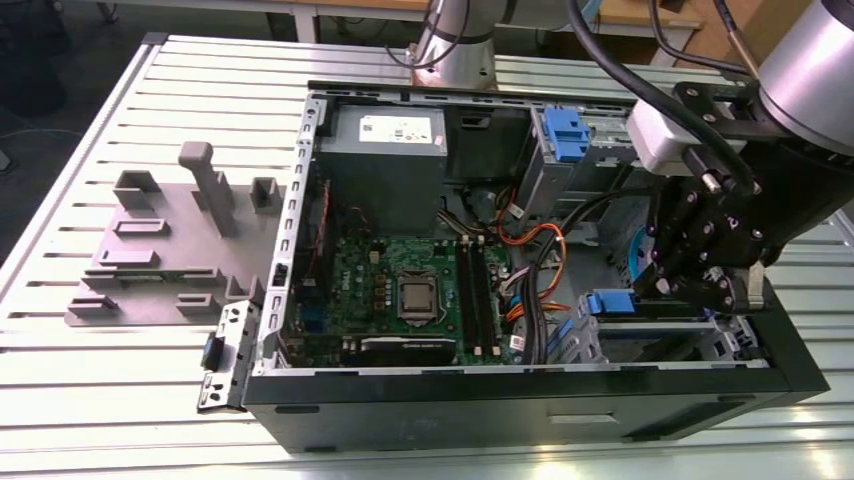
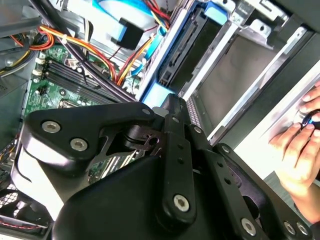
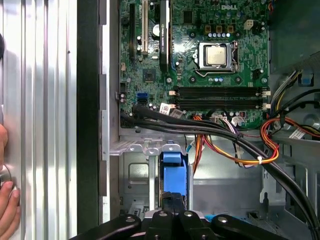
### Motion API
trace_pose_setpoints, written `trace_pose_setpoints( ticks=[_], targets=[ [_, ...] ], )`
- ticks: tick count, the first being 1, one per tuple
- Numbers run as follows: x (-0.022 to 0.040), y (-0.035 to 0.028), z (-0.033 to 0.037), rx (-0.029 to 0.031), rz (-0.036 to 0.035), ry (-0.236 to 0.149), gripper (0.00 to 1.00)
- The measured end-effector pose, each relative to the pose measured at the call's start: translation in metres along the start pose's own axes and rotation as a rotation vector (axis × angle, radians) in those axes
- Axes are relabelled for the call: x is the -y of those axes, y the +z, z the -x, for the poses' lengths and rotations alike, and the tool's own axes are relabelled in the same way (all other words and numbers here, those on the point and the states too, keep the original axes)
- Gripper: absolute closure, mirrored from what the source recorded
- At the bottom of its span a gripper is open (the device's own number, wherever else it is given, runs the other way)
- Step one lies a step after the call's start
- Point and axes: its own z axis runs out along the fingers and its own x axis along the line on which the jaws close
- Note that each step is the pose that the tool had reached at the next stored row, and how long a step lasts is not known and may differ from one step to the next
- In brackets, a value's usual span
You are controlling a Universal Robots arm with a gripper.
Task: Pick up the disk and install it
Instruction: 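Insert the first disk wire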
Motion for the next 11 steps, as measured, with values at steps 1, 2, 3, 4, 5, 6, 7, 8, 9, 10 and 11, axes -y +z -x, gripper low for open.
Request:
trace_pose_setpoints(
  ticks=[1, 2, 3, 4, 5, 6, 7, 8, 9, 10, 11],
  targets=[
    [0.0013, 0.0, 0.0, -0.0001, 0.0001, 0.0, 0.89],
    [0.0025, 0.0001, 0.0001, -0.0001, 0.0001, 0.0, 0.89],
    [0.0037, 0.0001, 0.0001, -0.0001, 0.0002, 0.0, 0.89],
    [0.005, 0.0002, 0.0001, 0.0, 0.0003, 0.0, 0.89],
    [0.0062, 0.0002, 0.0002, -0.0001, 0.0003, 0.0, 0.89],
    [0.0075, 0.0003, 0.0002, -0.0001, 0.0004, 0.0, 0.89],
    [0.0087, 0.0003, 0.0002, -0.0001, 0.0005, 0.0, 0.89],
    [0.01, 0.0004, 0.0002, -0.0001, 0.0005, 0.0, 0.89],
    [0.0111, 0.0004, 0.0003, -0.0001, 0.0005, 0.0, 0.89],
    [0.0124, 0.0005, 0.0003, 0.0, 0.0005, 0.0, 0.89],
    [0.0134, 0.0005, 0.0004, 0.0, 0.0005, 0.0, 0.89]
  ],
)
